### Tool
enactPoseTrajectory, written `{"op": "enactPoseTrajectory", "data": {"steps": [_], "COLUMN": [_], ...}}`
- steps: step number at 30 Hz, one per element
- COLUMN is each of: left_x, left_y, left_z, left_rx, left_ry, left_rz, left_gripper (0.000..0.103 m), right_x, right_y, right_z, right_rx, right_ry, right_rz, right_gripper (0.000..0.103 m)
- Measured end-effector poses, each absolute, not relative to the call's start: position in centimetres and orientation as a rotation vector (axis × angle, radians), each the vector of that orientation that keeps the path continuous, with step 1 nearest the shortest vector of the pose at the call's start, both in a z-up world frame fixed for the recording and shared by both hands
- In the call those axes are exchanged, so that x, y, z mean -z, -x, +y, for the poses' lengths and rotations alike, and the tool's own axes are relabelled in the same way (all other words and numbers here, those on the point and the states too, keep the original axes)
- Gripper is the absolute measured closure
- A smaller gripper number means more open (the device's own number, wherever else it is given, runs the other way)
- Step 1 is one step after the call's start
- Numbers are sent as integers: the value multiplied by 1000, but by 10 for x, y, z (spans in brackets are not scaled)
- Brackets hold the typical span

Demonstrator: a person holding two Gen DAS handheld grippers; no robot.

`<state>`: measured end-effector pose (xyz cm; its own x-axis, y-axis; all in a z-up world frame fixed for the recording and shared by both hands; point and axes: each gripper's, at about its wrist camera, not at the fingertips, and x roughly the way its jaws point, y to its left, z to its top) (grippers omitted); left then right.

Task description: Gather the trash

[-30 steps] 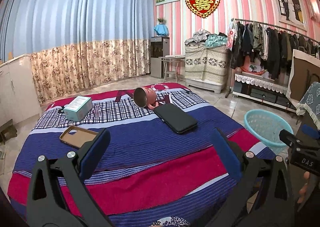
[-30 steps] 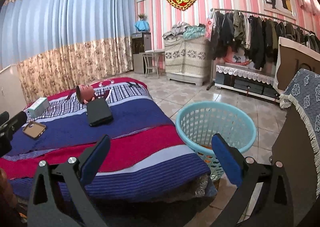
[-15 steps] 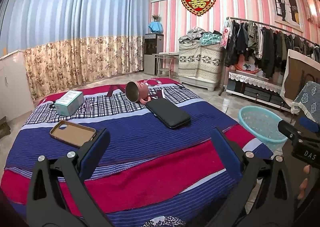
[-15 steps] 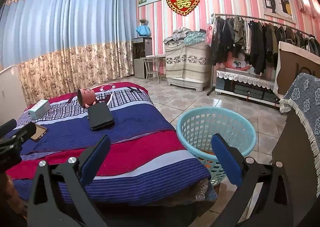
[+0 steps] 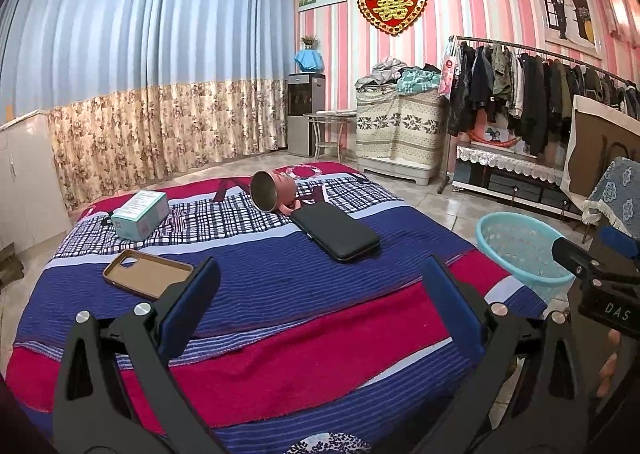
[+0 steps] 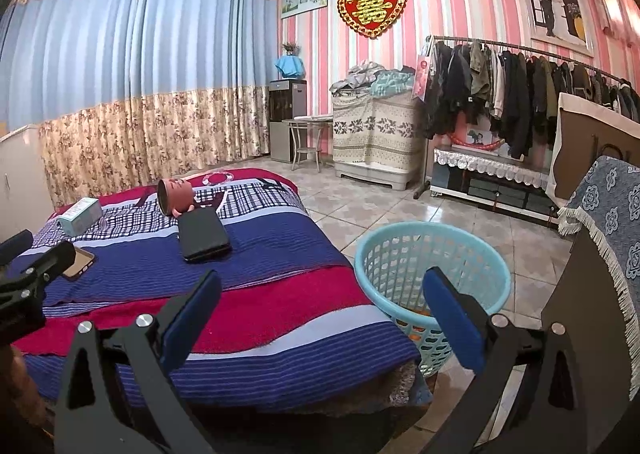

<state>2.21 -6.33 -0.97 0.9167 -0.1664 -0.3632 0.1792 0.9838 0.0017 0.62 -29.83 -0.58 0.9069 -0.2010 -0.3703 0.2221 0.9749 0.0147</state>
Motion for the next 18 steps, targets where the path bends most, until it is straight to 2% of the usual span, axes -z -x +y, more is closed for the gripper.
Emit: {"op": "enactPoseTrajectory", "data": {"steps": [18], "left_x": [8], "left_y": [-21], "left_z": [-63], "left_rx": [182], "left_ry": [-36], "left_rz": [371], "left_gripper": [5], "right_x": [5], "right_y": [-5], "right_z": [-298], "right_rx": [218], "right_ry": [-54], "right_rz": [377], "right_gripper": [4]}}
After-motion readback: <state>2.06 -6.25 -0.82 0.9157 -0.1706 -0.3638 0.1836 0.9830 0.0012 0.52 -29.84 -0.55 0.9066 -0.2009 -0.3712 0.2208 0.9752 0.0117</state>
